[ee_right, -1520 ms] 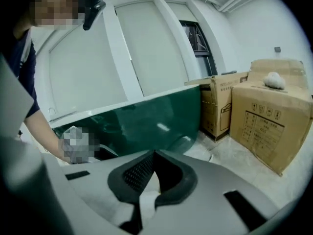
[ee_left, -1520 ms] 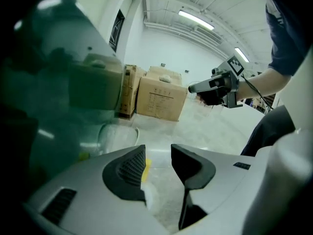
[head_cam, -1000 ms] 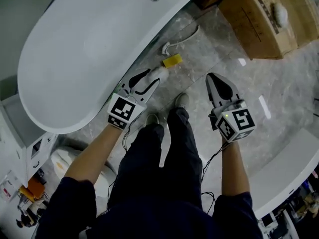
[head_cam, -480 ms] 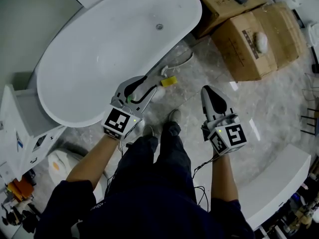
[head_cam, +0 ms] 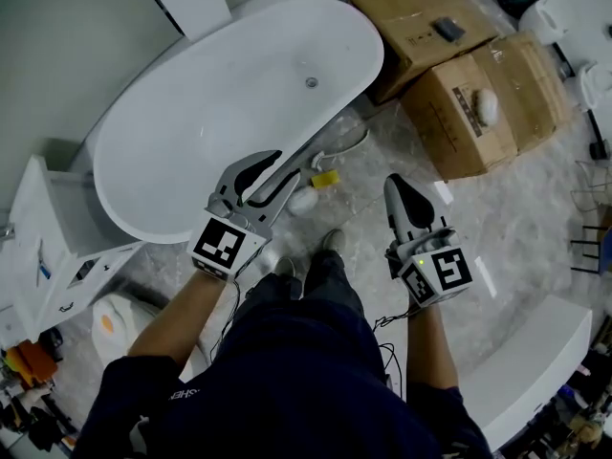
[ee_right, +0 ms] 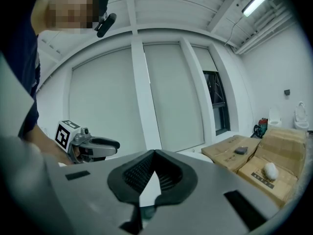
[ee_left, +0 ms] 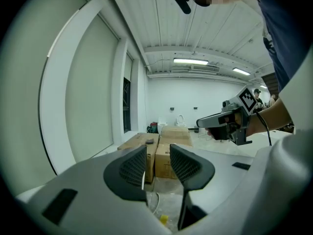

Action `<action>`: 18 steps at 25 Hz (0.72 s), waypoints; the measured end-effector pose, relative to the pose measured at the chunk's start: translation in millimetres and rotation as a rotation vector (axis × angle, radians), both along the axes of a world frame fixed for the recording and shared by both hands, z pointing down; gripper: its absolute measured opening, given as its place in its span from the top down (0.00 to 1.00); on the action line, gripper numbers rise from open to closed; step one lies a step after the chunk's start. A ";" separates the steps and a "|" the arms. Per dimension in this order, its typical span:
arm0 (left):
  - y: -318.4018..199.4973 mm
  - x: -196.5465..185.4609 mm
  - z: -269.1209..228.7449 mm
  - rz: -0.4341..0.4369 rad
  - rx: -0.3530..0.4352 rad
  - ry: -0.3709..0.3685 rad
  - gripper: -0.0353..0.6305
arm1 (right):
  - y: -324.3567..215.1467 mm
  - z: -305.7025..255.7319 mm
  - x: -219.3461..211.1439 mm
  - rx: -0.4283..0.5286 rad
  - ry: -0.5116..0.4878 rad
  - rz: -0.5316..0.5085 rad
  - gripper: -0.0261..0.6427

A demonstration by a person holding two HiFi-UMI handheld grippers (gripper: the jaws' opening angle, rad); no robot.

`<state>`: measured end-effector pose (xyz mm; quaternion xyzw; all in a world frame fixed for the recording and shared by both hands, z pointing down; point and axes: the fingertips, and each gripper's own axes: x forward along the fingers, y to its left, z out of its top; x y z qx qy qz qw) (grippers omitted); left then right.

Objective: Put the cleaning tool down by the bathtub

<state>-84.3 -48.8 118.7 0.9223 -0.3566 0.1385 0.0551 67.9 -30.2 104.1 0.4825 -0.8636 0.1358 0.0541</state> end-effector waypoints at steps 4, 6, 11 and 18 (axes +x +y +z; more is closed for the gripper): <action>11.2 -3.0 -24.2 -0.006 0.023 0.007 0.70 | 10.3 -21.9 -6.5 0.024 -0.001 -0.014 0.95; 17.4 -5.1 -36.0 -0.010 0.039 0.017 0.71 | 16.9 -31.8 -10.7 0.032 -0.001 -0.018 0.95; 29.7 -6.9 -61.6 -0.005 0.089 0.034 0.73 | 28.7 -52.4 -21.0 0.066 -0.018 -0.021 0.95; 41.8 -5.1 -85.7 0.004 0.123 0.075 0.80 | 38.7 -79.4 -36.3 0.118 -0.051 -0.042 0.95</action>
